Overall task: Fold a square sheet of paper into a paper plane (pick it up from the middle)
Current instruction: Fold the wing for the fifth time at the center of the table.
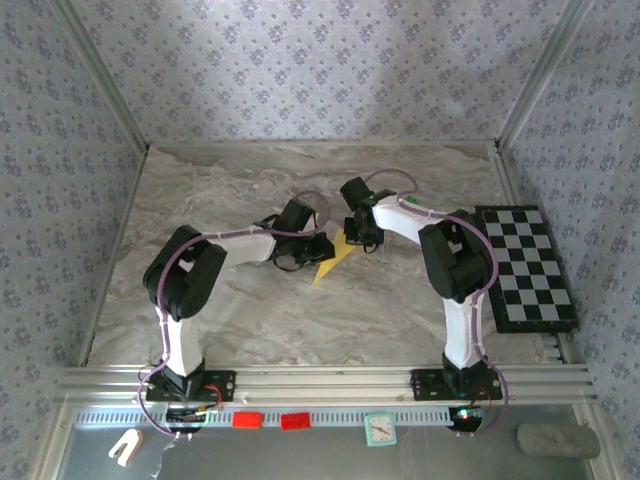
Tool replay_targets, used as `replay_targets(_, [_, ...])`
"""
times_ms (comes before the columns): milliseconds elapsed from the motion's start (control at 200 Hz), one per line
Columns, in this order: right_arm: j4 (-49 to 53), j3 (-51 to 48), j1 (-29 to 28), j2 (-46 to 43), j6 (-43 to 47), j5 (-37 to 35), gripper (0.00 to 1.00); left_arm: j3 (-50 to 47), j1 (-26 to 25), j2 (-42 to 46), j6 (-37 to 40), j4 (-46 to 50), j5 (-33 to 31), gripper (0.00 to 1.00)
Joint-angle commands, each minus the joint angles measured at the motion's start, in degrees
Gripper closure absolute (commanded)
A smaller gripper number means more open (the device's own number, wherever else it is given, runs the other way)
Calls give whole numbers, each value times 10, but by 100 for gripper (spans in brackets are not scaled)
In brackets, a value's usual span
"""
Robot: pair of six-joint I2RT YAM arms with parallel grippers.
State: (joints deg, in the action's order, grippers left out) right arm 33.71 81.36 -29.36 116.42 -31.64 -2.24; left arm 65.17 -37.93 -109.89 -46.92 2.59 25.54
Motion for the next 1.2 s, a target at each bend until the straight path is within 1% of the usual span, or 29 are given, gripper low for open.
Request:
replay_targets(0, [-8,-5,-6,27,1,17,84,22,1,-34,11,20,9,88])
replay_targets(175, [-9,-8,-6,25,2,20,84,36,2,-57,11,31,0,90])
replay_targets(360, [-17,-15,-2,9,3,37,83,24,3,-69,11,48,-11,91])
replay_targets(430, [-35,-26,5,-13,0,50,82,16,2,-74,13,55,-15,92])
replay_targets(580, [-89,-63,19,-84,-7,76,75,-1,1,-81,17,63,-21,93])
replay_targets(700, [-126,-99,20,-123,-22,101,75,-9,0,-85,17,60,-22,94])
replay_targets(785, [-159,-125,18,-135,-39,130,77,-12,-1,-88,16,58,-25,94])
replay_targets(820, [-171,-151,16,-136,-50,140,79,-14,-2,-88,15,58,-26,94])
replay_targets(900, [-196,-165,12,-130,-66,161,83,-16,-2,-89,16,56,-26,94])
replay_targets(1034, [-214,-170,5,-112,-75,168,91,-15,-2,-91,16,57,-26,95])
replay_targets(1194, [-224,-171,-2,-88,-77,175,96,-17,-2,-91,15,56,-28,96])
